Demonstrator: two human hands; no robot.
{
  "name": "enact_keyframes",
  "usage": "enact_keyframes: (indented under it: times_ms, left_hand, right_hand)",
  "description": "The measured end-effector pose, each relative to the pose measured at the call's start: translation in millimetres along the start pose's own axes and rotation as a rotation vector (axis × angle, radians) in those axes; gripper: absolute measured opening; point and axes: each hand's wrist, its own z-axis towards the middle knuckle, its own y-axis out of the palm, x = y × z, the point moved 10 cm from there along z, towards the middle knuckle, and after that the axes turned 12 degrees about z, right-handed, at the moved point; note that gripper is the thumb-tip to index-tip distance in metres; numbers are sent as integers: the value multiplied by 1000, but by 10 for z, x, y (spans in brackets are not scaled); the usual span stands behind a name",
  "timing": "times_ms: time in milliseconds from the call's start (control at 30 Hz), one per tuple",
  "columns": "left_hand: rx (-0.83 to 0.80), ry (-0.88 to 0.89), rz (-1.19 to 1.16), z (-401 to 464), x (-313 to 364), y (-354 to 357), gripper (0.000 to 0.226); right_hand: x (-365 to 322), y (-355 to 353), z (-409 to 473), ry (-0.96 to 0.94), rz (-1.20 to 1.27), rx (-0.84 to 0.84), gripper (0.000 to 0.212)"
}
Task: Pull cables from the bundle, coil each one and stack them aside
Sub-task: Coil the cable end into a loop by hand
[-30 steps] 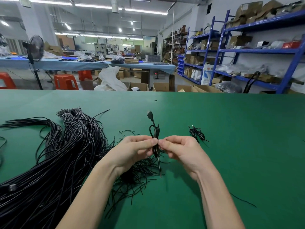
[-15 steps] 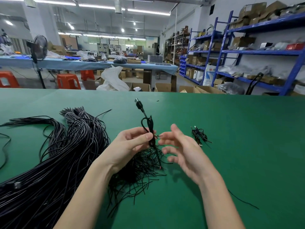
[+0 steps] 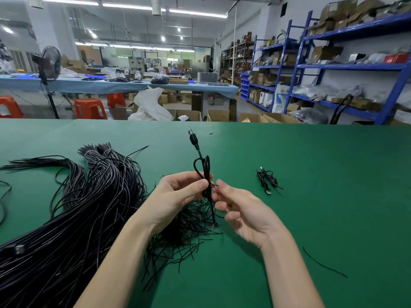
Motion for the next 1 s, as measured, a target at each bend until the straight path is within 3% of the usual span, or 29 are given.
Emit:
enact_keyframes:
  times_ms: [300, 467, 633, 867, 1000]
  left_hand:
    - [18, -28, 81, -2, 5, -26, 35]
    - [-62, -68, 125, -15, -21, 41, 23]
    - [-99, -116, 189, -28, -67, 44, 36]
    - [-151, -159, 407, -64, -32, 31, 19]
    - [-101, -225, 510, -45, -100, -14, 19]
  right_hand:
    - [-81, 31, 51, -113, -98, -30, 33]
    - [-235, 27, -21, -230, -288, -43, 32]
    - [-303, 48, -117, -183, -461, -54, 13]
    - [-235, 0, -136, -63, -622, 7, 7]
    - [-347, -21, -120, -172, -959, 98, 8]
